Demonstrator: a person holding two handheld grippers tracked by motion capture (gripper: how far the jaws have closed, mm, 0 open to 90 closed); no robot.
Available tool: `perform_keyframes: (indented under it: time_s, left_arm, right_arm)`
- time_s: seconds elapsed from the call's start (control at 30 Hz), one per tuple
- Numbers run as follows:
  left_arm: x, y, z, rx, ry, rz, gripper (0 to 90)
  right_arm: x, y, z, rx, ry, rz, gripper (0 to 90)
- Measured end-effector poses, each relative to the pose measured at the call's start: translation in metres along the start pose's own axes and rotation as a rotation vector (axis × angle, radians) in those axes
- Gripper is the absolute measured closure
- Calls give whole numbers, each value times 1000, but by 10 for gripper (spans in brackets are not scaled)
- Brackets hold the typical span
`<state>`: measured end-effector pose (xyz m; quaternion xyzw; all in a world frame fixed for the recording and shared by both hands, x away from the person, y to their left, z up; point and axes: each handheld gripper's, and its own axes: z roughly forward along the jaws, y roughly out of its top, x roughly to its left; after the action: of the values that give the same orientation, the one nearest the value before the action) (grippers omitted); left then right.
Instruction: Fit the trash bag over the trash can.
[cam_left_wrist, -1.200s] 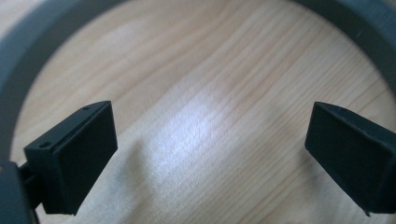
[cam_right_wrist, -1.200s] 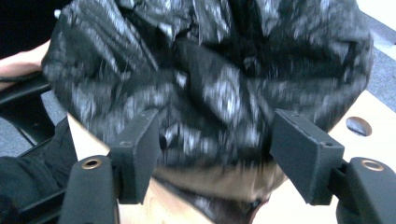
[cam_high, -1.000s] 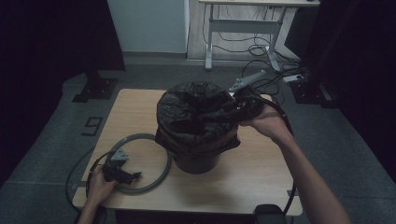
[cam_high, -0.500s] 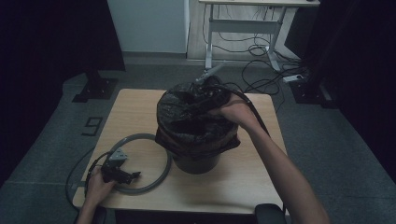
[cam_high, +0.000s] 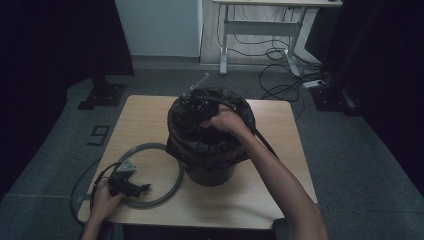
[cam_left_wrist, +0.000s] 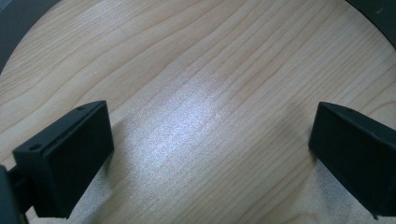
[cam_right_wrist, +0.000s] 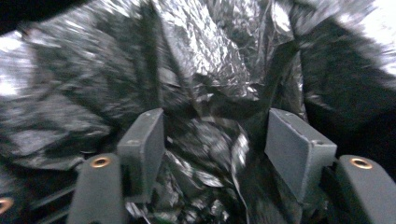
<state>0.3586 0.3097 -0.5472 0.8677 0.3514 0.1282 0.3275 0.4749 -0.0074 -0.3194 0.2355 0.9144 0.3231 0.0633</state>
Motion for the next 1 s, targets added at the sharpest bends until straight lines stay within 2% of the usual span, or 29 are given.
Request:
perform_keyframes:
  time_s: [0.27, 0.43, 0.53, 0.67, 0.73, 0.8, 0.9, 0.93, 1.0]
  left_arm:
    - [0, 0, 0, 0, 0, 0, 0]
    - [0, 0, 0, 0, 1, 0, 0]
    - [0, 0, 0, 0, 0, 0, 0]
    - [0, 0, 0, 0, 1, 0, 0]
    - [0, 0, 0, 0, 1, 0, 0]
    - [0, 0, 0, 0, 1, 0, 0]
    - [0, 0, 0, 0, 2, -1, 0]
    - [0, 0, 0, 0, 1, -1, 0]
    - [0, 0, 0, 0, 1, -1, 0]
  right_arm:
    - [-8, -3, 31, 71, -34, -40, 237]
    - [-16, -10, 42, 162, -63, -56, 194]
    - [-13, -9, 33, 130, -62, -59, 181]
    - [-8, -4, 4, 74, -66, -101, 193]
    - [-11, -2, -11, 29, -79, -84, 195]
    - [-18, -4, -23, 4, -114, -60, 196]
    - [-33, -10, -28, 35, -210, -18, 185]
    - [-37, -12, -26, 46, -228, -13, 181]
    - [-41, -15, -19, 64, -231, -7, 163]
